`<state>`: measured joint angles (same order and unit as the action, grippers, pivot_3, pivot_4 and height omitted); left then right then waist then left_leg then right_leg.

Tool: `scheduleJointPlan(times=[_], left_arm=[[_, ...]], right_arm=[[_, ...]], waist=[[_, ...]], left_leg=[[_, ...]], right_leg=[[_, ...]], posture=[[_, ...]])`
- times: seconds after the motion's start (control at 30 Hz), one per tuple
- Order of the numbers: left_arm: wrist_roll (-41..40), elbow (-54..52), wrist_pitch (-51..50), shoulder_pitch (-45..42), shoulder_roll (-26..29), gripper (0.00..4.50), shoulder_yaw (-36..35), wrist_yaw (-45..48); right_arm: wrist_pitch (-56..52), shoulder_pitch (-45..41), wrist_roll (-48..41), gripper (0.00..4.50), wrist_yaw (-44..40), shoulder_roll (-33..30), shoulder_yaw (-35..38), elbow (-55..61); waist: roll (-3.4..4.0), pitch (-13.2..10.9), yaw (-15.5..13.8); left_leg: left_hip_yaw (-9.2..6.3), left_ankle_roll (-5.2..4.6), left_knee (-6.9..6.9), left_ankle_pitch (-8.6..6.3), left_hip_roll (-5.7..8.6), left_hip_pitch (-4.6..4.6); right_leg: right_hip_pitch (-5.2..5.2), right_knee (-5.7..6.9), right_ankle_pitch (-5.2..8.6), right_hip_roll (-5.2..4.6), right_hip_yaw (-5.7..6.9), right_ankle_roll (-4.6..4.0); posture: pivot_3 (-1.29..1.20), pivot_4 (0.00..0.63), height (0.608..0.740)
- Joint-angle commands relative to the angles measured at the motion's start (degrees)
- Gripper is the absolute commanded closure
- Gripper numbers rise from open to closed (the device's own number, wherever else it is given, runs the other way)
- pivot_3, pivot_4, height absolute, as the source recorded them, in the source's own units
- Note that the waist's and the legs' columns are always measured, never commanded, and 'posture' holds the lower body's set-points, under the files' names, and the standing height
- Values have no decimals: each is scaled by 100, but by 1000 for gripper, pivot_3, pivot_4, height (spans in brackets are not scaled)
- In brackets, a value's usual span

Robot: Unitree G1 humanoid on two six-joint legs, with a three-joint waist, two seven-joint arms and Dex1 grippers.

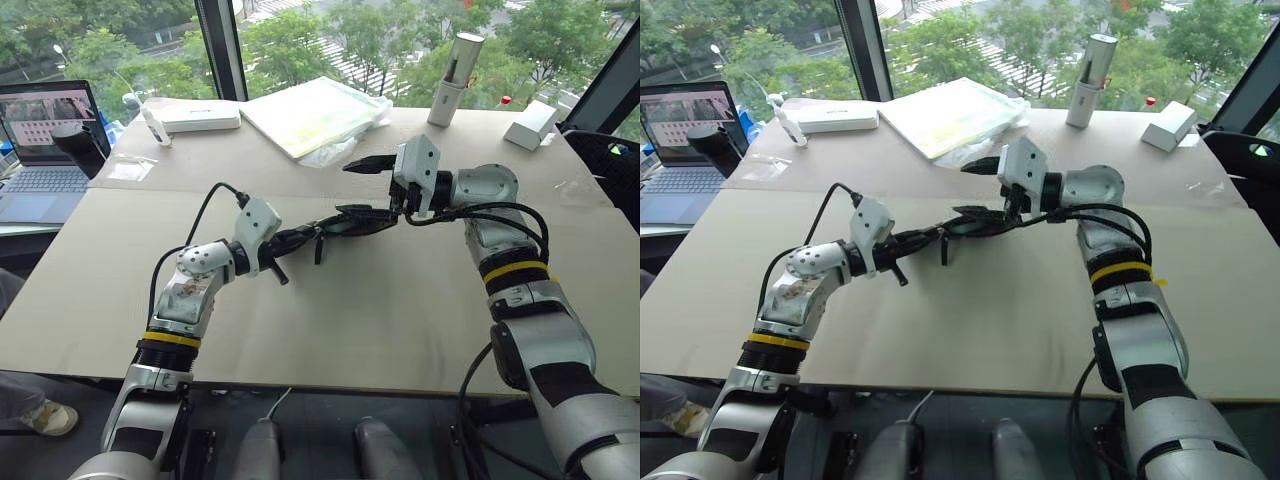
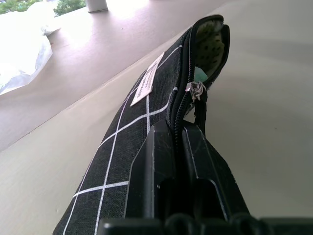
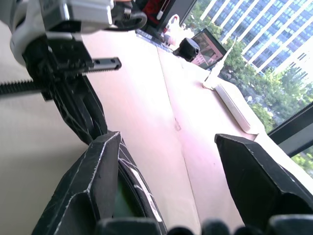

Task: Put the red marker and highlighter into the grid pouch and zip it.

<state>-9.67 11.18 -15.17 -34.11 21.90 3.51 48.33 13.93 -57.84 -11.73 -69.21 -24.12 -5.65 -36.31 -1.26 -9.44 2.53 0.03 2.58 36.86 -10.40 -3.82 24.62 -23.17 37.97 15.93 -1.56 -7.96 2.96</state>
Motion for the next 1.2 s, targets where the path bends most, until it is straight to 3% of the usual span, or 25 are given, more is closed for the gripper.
scheduleJointPlan(times=[0.03, 0.3, 0.5, 0.7, 0.77, 1.03, 1.2], left_arm=[[-117, -121, 87, -105, -8, 4500, -36, 16], [-120, -140, 62, -102, -15, 4500, -33, 12], [-122, -125, 64, -110, -9, 4500, -36, 7], [-120, -106, 67, -131, -54, 4500, -21, -14], [-118, -111, 64, -124, -56, 4500, -23, -10], [-108, -99, 69, -125, -47, 4500, -37, -10], [-109, -78, 76, -137, -56, 4500, -27, 0]], right_arm=[[-689, 298, -306, 1773, 112, -70, 185, 847], [-1533, 1137, -546, 4480, 249, -413, 327, 1960], [-1902, 2081, 2, 4480, 690, -400, -232, 3137], [-2669, 2641, 153, 4480, 1720, 255, -520, 3692], [-2873, 2581, 346, 3909, 2356, 507, -413, 3454], [-3277, 2861, 365, 1359, 2631, 559, -558, 3432], [-3201, 2687, 498, 1359, 2833, 894, -741, 3067]], waist=[[0, 0, -1], [0, 0, -8], [-1, 0, -5], [-2, -1, 4], [-2, -1, -10], [-3, -1, -31], [-3, -1, -9]], left_leg=[[0, 0, 0, 0, 0, 0], [1, 0, 1, 0, 1, 2], [0, 0, 0, 0, 0, 3], [-1, 0, 0, 0, 0, 4], [0, 5, 2, 3, 1, 4], [-1, 6, 1, 4, 0, 7], [-1, 6, 1, 4, 0, 7]], right_leg=[[0, 0, 0, 0, 0, 0], [-2, -3, 0, 0, 0, 1], [-2, -5, 1, 1, 0, 1], [-6, -3, 1, 3, 0, 2], [-5, -2, 1, 2, 0, 2], [-3, -9, 2, 3, 0, 2], [-3, -9, 2, 3, 0, 2]], posture=[[0, 150, 737], [0, 150, 737], [0, 150, 737], [0, 150, 737], [0, 150, 737], [0, 150, 737], [0, 150, 737]])
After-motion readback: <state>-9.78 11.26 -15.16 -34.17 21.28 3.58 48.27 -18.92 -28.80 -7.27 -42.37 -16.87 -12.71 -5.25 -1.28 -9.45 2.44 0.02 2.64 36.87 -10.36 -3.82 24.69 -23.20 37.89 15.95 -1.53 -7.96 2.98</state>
